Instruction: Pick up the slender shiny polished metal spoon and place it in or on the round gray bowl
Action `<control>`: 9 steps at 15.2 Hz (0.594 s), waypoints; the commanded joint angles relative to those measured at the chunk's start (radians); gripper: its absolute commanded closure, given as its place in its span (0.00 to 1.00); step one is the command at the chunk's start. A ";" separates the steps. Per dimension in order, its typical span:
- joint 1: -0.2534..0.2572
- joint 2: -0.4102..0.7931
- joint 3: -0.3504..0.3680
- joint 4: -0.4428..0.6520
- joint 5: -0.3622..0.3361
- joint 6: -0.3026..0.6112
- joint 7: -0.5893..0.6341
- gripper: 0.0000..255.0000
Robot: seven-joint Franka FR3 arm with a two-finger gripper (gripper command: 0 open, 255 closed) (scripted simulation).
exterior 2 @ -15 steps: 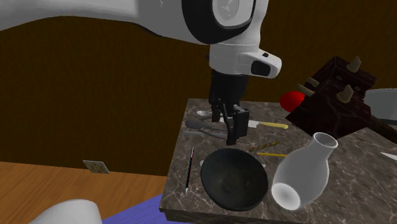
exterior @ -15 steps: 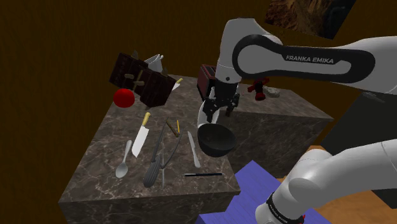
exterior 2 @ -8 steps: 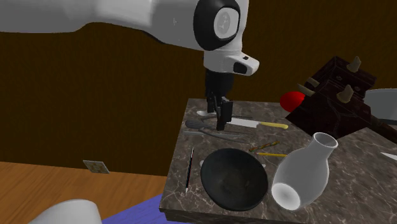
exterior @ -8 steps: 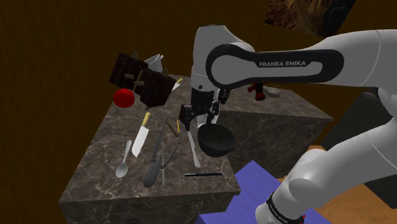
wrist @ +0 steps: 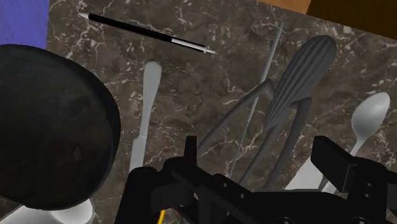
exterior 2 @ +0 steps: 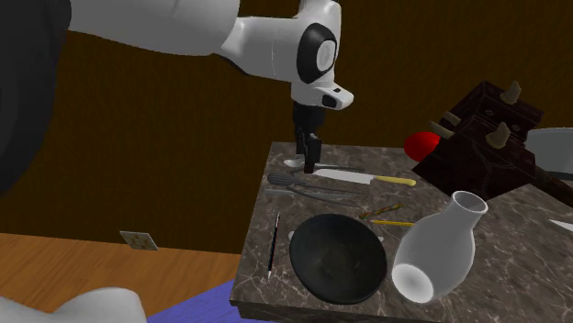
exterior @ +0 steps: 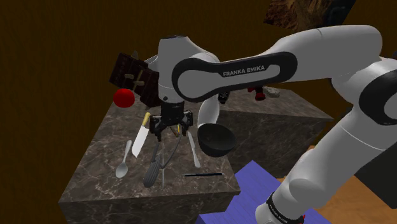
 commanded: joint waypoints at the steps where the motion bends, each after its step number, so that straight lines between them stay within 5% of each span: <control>1: 0.013 0.097 0.029 0.062 -0.044 0.019 0.080 0.00; 9: 0.141 0.457 0.039 0.362 -0.225 0.008 0.328 0.00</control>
